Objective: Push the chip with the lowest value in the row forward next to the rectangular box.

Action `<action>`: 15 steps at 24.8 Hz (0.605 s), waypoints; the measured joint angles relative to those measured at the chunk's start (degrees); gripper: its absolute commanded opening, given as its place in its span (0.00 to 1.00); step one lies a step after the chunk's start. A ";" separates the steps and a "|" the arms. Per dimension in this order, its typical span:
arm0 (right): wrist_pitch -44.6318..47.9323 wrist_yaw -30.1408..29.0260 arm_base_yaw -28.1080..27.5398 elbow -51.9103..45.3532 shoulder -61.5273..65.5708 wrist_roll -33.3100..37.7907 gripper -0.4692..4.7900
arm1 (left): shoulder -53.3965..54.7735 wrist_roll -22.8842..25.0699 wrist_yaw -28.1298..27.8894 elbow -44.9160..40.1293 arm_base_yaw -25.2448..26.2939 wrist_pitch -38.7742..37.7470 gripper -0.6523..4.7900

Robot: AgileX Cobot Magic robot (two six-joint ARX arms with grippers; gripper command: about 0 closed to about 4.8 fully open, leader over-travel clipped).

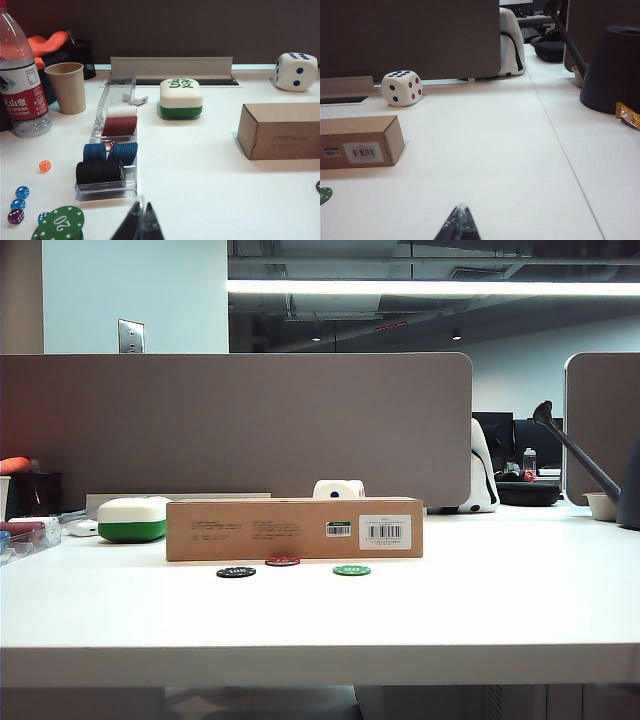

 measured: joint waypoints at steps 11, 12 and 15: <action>-0.63 1.18 0.02 0.00 0.00 0.00 0.08 | 0.00 0.00 0.00 0.02 0.02 0.00 0.11; -0.70 1.18 0.02 0.00 0.00 0.00 0.08 | 0.00 0.00 0.00 0.02 0.07 0.00 0.11; -1.44 1.18 0.02 0.00 0.00 0.00 0.08 | 0.00 0.00 0.00 0.02 0.09 0.00 0.11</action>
